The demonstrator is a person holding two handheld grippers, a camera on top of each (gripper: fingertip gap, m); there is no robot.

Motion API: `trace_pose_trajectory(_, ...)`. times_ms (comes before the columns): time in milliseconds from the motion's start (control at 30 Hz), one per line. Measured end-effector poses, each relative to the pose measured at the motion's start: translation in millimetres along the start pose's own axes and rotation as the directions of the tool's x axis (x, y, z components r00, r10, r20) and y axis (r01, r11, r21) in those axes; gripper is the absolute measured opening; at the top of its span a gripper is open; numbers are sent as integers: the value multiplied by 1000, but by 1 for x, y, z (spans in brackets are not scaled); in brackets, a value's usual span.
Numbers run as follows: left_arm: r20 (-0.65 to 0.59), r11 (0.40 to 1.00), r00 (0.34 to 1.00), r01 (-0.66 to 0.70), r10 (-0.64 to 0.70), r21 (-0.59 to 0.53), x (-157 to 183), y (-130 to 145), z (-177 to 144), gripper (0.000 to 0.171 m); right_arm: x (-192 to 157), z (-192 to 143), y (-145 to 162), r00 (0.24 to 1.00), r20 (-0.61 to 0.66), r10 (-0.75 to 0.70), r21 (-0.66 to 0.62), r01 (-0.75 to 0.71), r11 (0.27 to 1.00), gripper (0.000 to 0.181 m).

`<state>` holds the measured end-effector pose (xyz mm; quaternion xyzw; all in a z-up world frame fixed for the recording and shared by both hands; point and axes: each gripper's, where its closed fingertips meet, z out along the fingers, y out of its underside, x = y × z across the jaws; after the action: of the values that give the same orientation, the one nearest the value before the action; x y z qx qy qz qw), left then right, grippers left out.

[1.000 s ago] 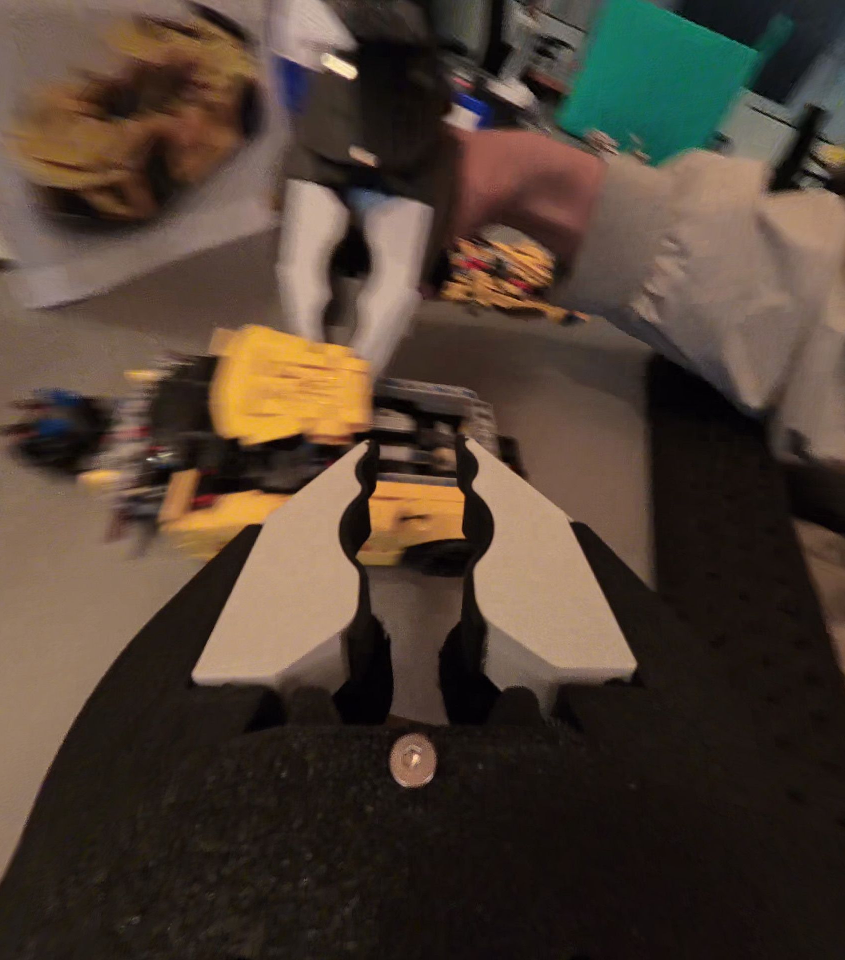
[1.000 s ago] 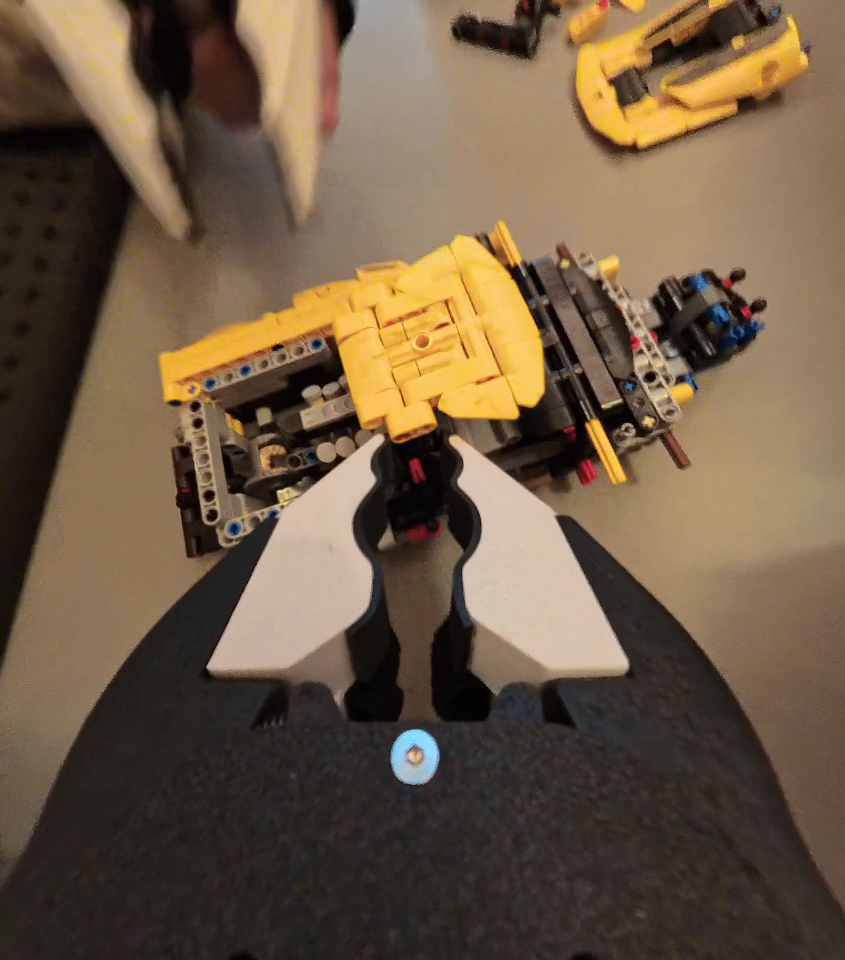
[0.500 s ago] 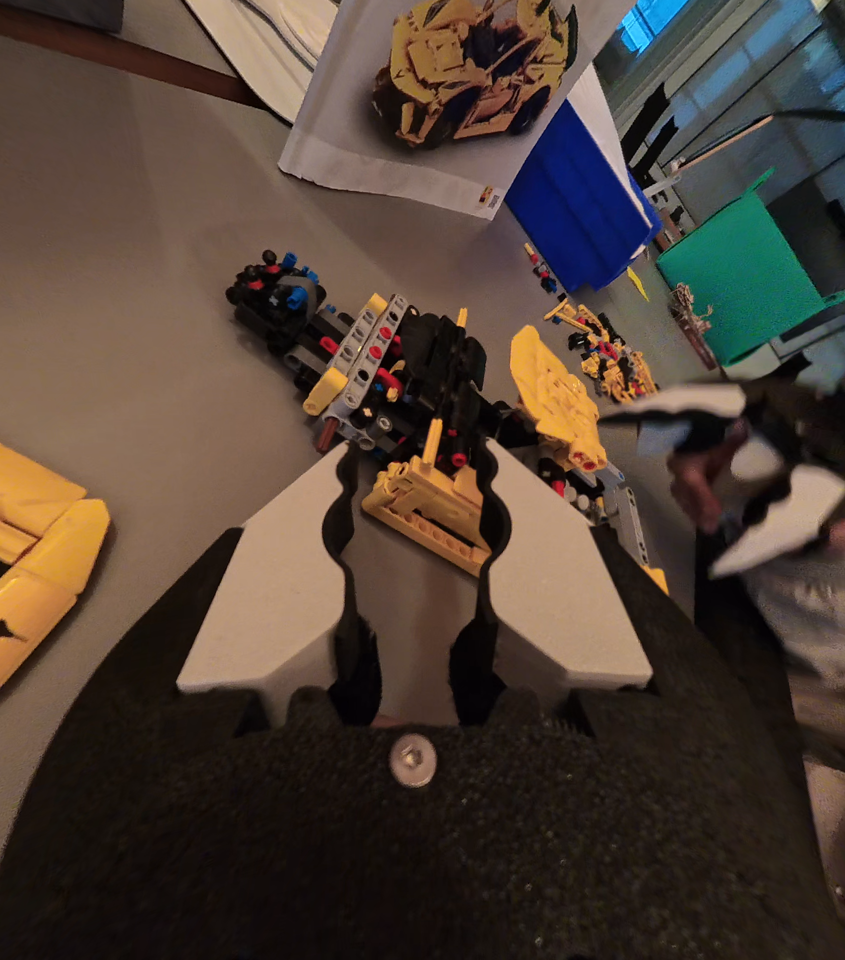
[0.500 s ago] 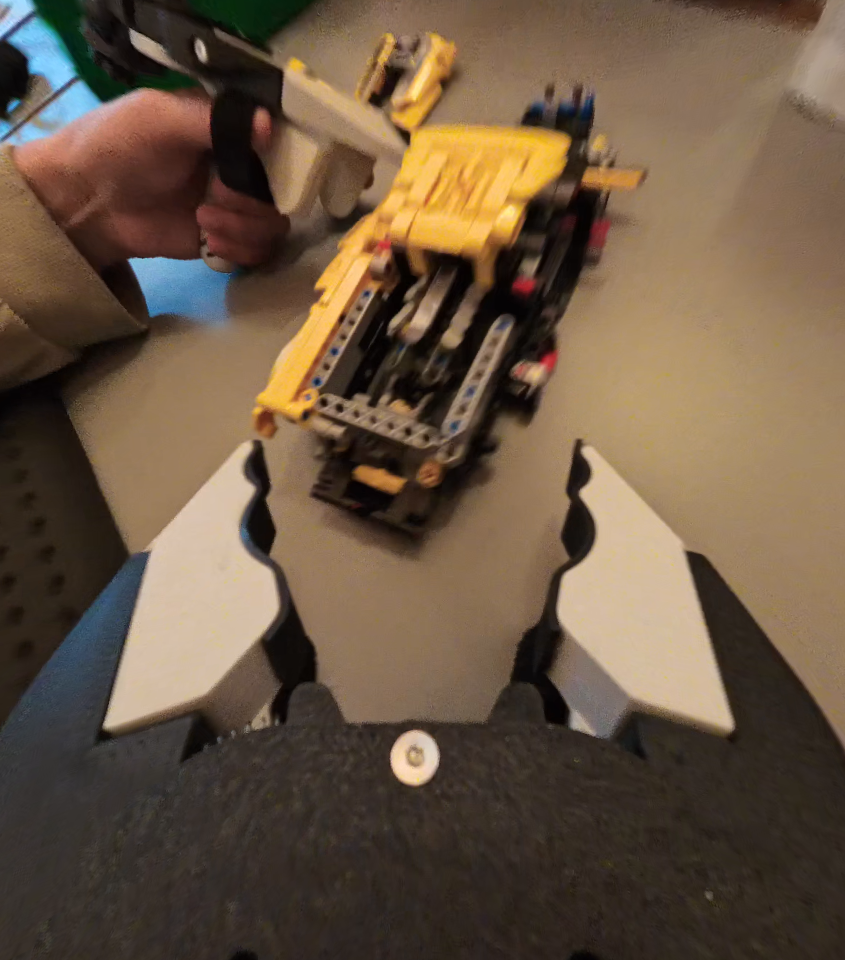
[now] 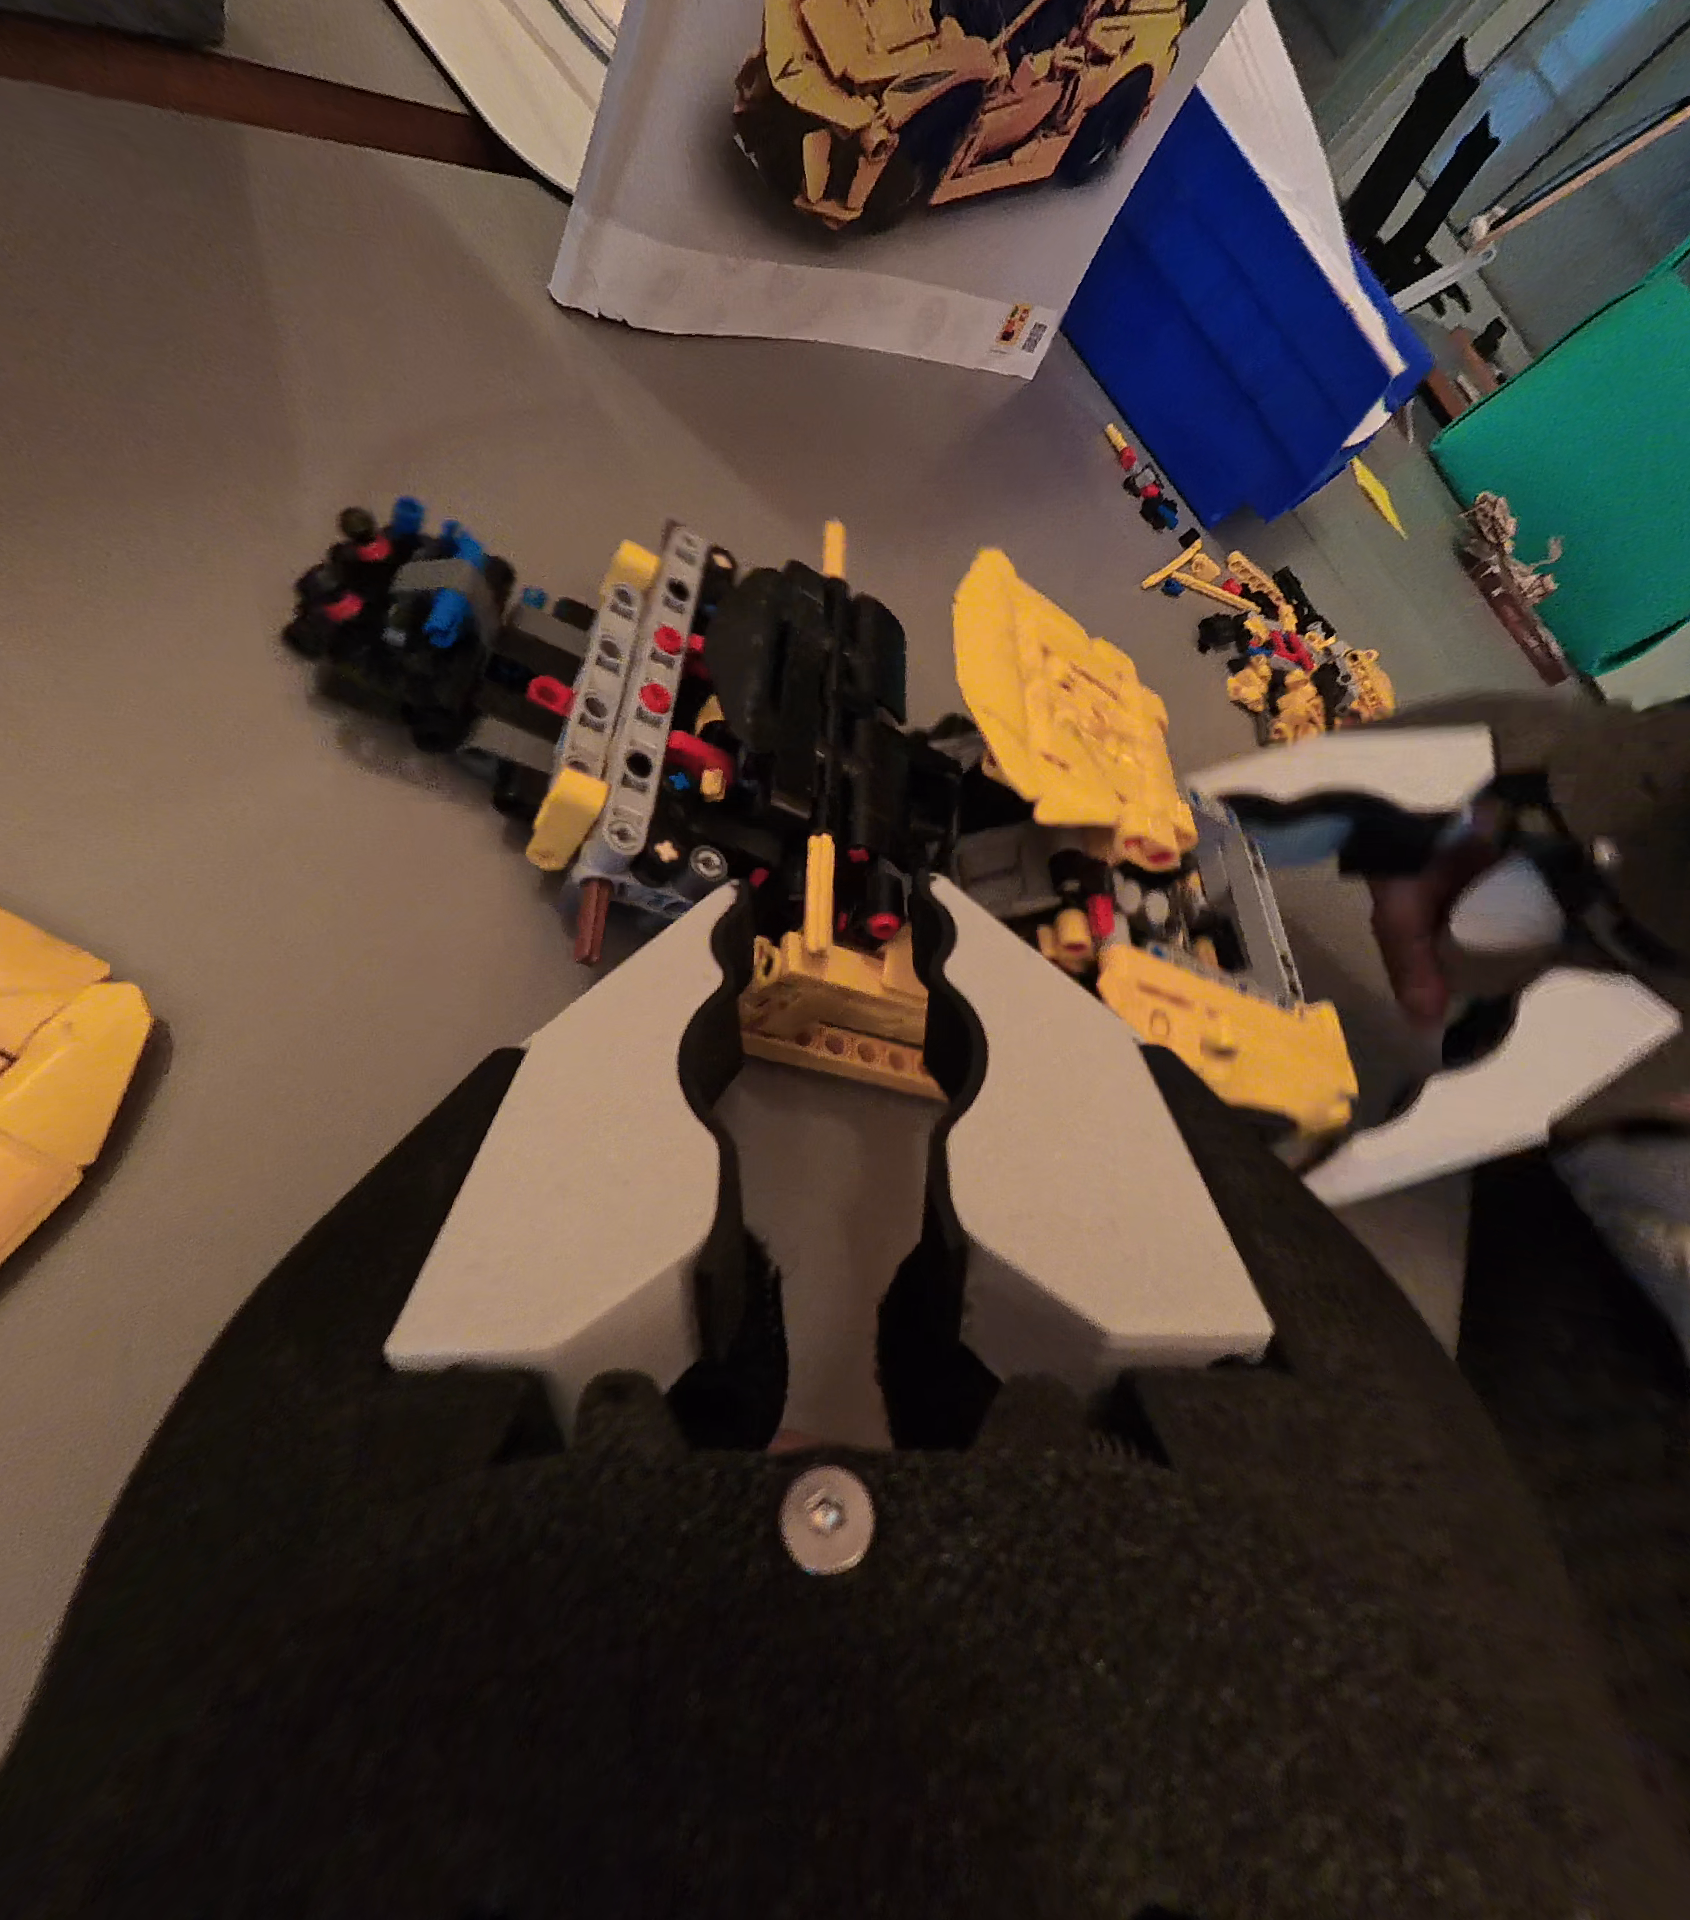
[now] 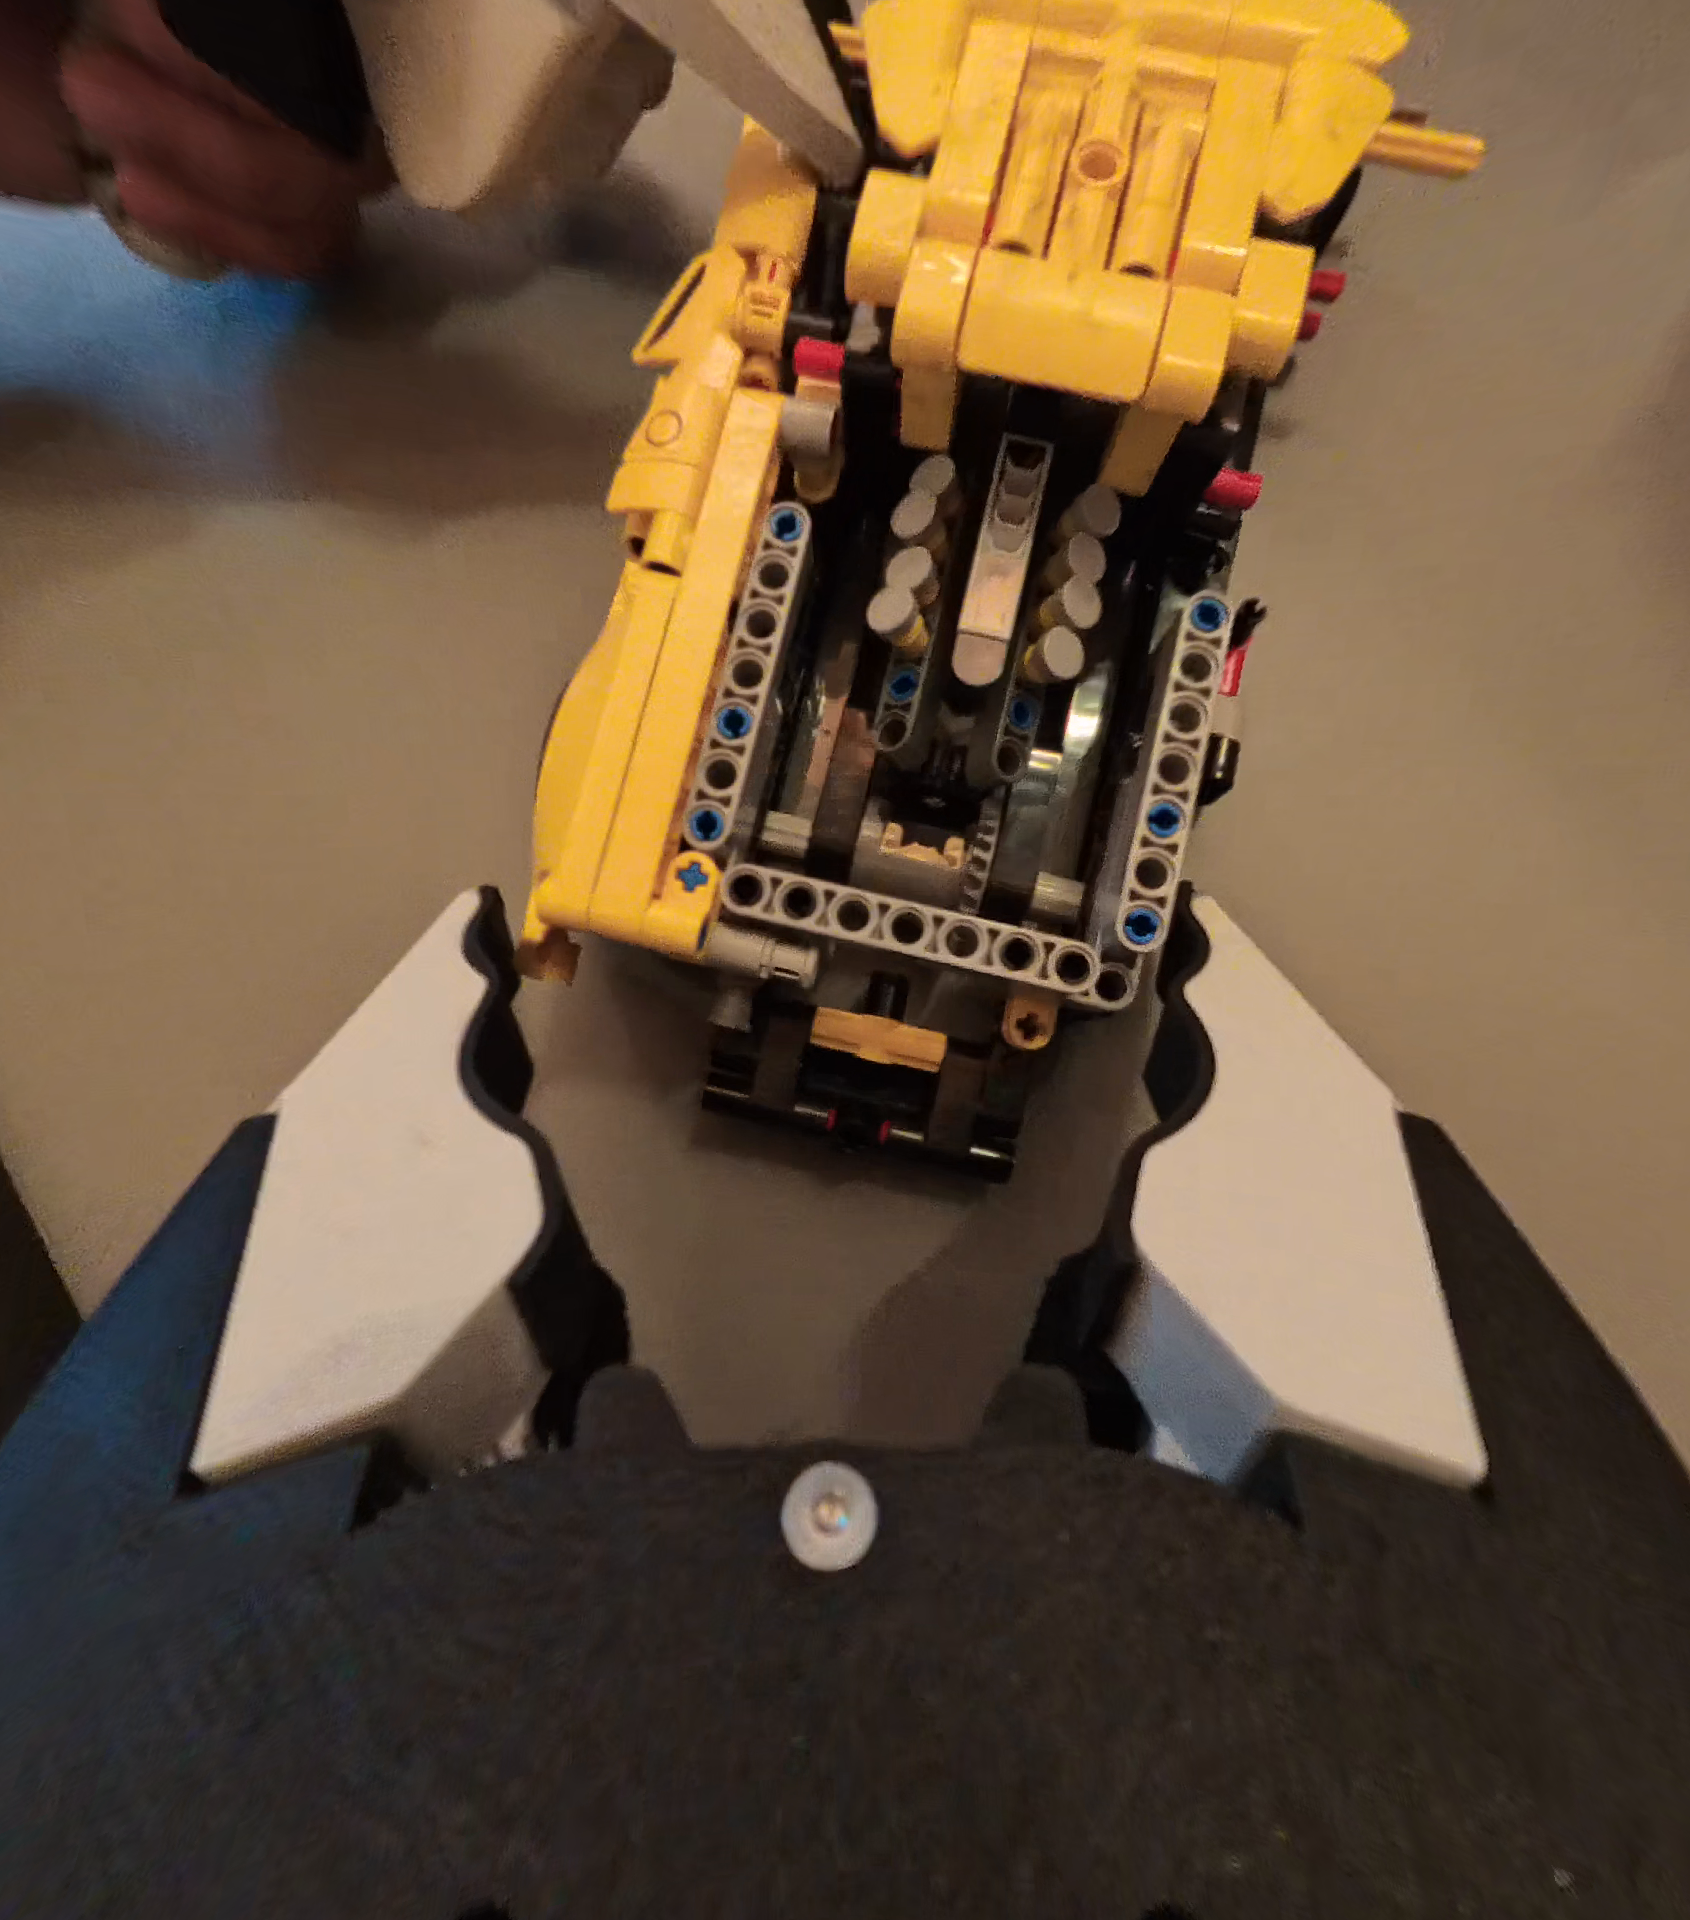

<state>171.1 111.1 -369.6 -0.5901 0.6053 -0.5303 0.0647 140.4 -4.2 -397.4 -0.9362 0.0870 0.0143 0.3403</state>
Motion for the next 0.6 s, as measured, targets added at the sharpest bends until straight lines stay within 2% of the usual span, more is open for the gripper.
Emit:
trace_pose_trajectory(133,10,1000,1000,-25,25,-4,8,6,-5,31,29,-4,1,963,178,-203,-81,220,972,121)
trace_pose_trajectory(200,29,999,999,-44,44,13,9,5,-7,35,38,-5,-5,938,248,-244,-90,273,958,120)
trace_pose_trajectory(367,64,996,994,-92,93,-12,7,10,-8,35,61,3,-11,858,290,-425,-110,471,876,119)
trace_pose_trajectory(467,79,993,990,-119,120,-9,7,10,-9,36,61,5,-13,844,316,-433,-95,482,871,120)
trace_pose_trajectory(600,114,990,986,-130,124,48,5,-2,-21,36,62,-5,-15,898,248,-362,-74,391,918,126)
